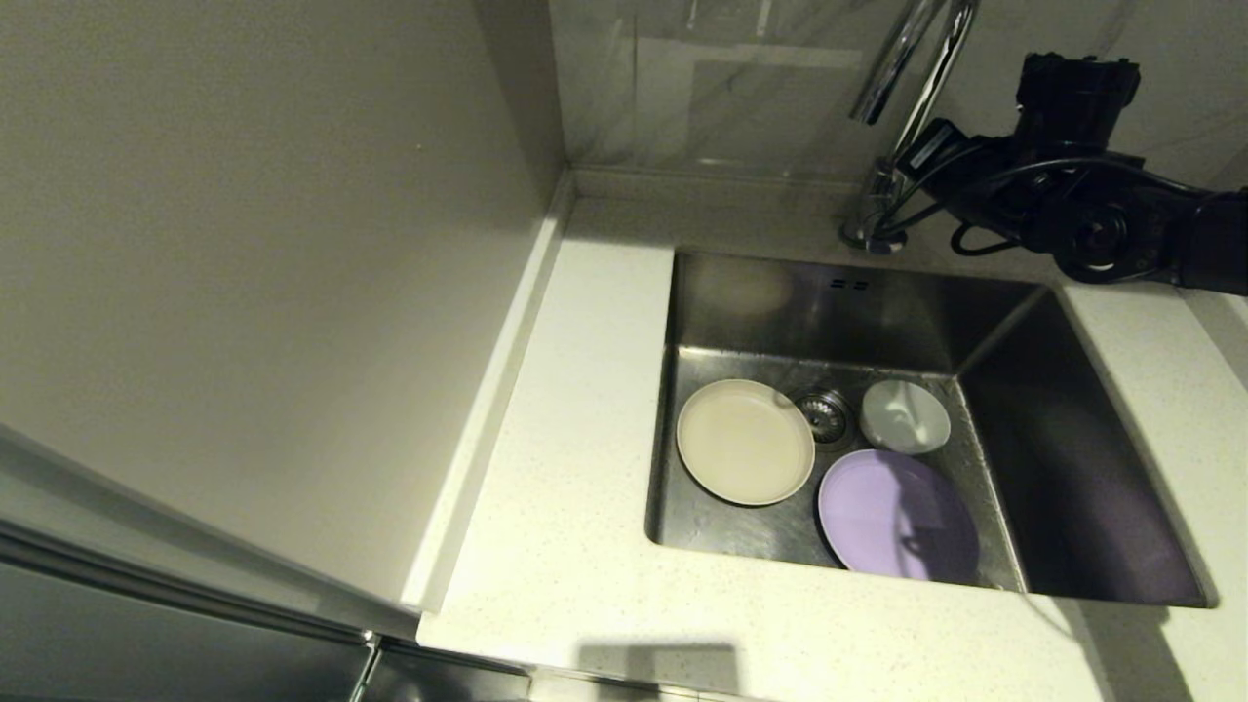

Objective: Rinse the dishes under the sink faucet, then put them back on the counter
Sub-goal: Turn on the faucet

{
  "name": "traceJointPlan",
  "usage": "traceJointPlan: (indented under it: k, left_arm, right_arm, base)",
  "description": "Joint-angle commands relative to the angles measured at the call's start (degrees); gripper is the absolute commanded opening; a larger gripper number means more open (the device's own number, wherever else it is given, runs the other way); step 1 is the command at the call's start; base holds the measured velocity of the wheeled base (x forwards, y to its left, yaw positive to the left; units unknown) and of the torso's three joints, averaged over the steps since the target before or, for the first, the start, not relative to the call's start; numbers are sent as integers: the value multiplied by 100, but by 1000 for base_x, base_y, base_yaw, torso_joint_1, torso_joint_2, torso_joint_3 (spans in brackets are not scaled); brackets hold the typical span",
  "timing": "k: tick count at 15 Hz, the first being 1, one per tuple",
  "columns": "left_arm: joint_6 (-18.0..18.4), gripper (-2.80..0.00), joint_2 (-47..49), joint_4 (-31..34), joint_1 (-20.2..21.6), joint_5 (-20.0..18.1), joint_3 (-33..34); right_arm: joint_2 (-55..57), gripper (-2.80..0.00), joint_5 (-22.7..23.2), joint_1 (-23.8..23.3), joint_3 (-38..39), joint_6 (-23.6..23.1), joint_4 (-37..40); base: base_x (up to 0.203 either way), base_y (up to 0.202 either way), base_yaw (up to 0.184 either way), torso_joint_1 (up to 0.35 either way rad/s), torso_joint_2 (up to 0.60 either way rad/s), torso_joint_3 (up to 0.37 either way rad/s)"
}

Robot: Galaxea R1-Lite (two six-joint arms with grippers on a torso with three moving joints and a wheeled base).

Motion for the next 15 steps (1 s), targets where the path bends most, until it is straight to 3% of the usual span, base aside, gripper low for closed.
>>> traceJointPlan:
  k: [1,4,9,15]
  left_arm:
    - [-7,-280,-18,-2,0,3,0]
    - [-7,-280,-18,-2,0,3,0]
    - [-7,-280,-18,-2,0,3,0]
    - [0,-280,-18,-2,-1,3,0]
  right_arm:
    - [-104,-280,53,-76,91,-50,161]
    - [-208,-280,338,-223,316,-139,187]
    - [-229,-280,408,-271,263,-101,80]
    - [0,-280,571,-166,88,88,-810]
  base:
    - [0,0,0,0,0,0]
    - [0,0,0,0,0,0]
    - [0,0,0,0,0,0]
    - [0,0,0,0,0,0]
